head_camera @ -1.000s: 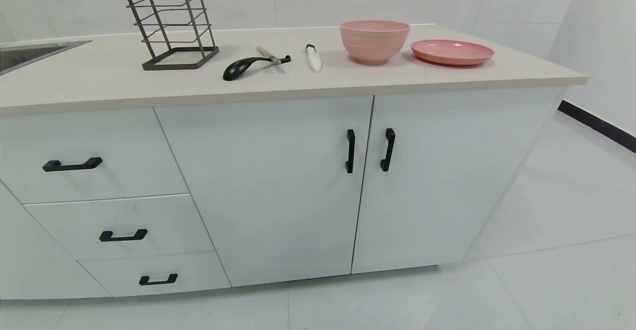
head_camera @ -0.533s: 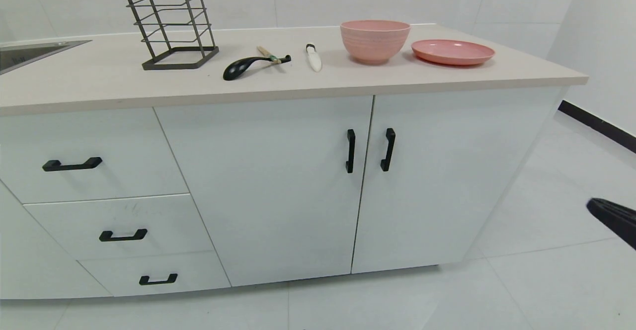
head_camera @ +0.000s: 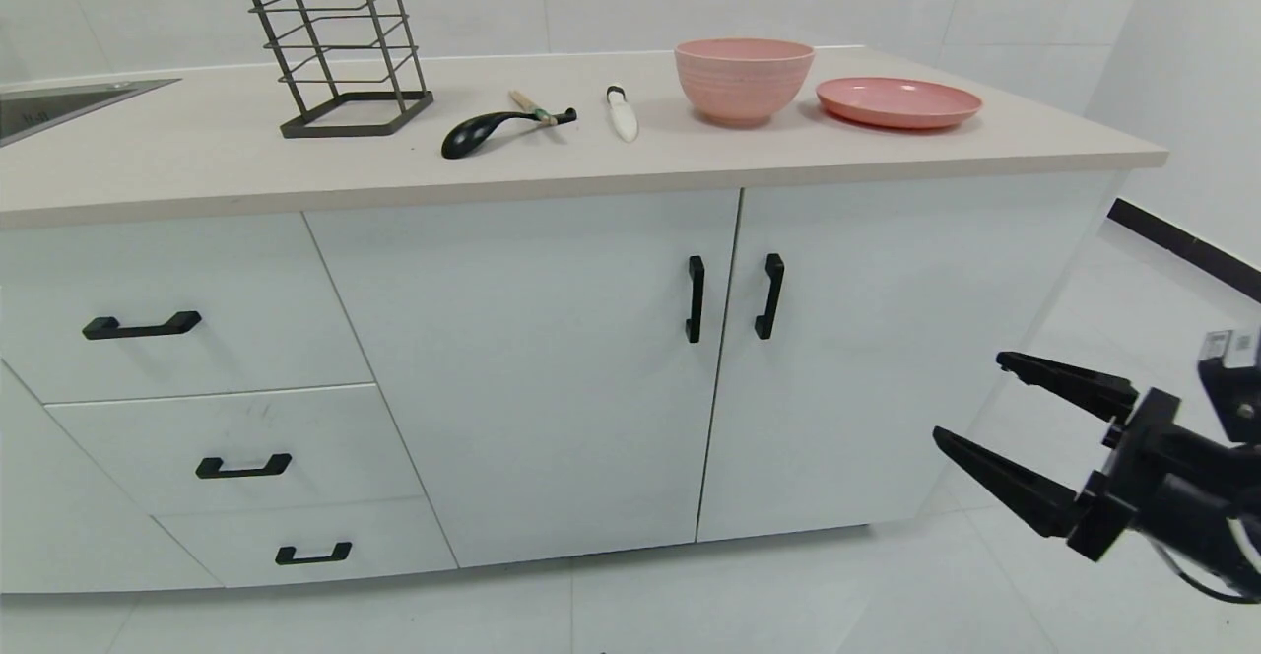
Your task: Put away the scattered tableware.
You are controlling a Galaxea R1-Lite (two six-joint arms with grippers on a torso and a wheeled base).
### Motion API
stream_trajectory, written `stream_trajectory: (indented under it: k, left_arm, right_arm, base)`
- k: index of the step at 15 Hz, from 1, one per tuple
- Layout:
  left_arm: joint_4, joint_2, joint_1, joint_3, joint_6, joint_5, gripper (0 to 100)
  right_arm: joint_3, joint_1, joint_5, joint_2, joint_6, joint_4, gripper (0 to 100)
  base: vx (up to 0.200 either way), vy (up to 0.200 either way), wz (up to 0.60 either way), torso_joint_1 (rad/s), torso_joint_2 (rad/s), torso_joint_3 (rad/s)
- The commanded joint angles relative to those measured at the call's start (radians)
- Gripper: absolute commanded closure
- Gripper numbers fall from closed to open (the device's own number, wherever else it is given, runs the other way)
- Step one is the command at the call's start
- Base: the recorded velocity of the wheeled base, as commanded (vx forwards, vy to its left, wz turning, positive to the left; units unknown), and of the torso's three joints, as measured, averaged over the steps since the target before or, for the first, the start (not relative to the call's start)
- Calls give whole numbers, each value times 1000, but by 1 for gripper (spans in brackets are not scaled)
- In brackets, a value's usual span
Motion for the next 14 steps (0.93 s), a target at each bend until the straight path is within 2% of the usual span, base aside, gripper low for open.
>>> stream_trajectory:
  k: [1, 6, 11, 12, 13, 14]
  left_arm:
    - [-1, 1, 2, 0, -3, -1, 0]
    - [-2, 1, 2, 0, -9, -1, 0]
    - [-2, 1, 2, 0, 1, -11, 0]
    - [-1, 1, 2, 0, 6, -19, 0]
    - [-5, 1, 2, 0, 26, -33, 0]
    - [-57, 1, 2, 0, 50, -33, 0]
  right_arm:
    - [-66, 61, 17, 178, -6, -51, 0]
    - [-206, 88, 63, 314, -45, -79, 0]
    - [-318, 61, 90, 428, -49, -95, 0]
    - [-332, 62, 90, 446, -49, -98, 0]
    - [-339, 61, 92, 457, -49, -100, 0]
    - [-347, 61, 92, 463, -50, -100, 0]
  base:
    - [0, 0, 0, 0, 0, 0]
    - [0, 0, 0, 0, 0, 0]
    - [0, 0, 0, 0, 0, 0]
    - [0, 0, 0, 0, 0, 0]
    - [0, 0, 0, 0, 0, 0]
    - [0, 0, 0, 0, 0, 0]
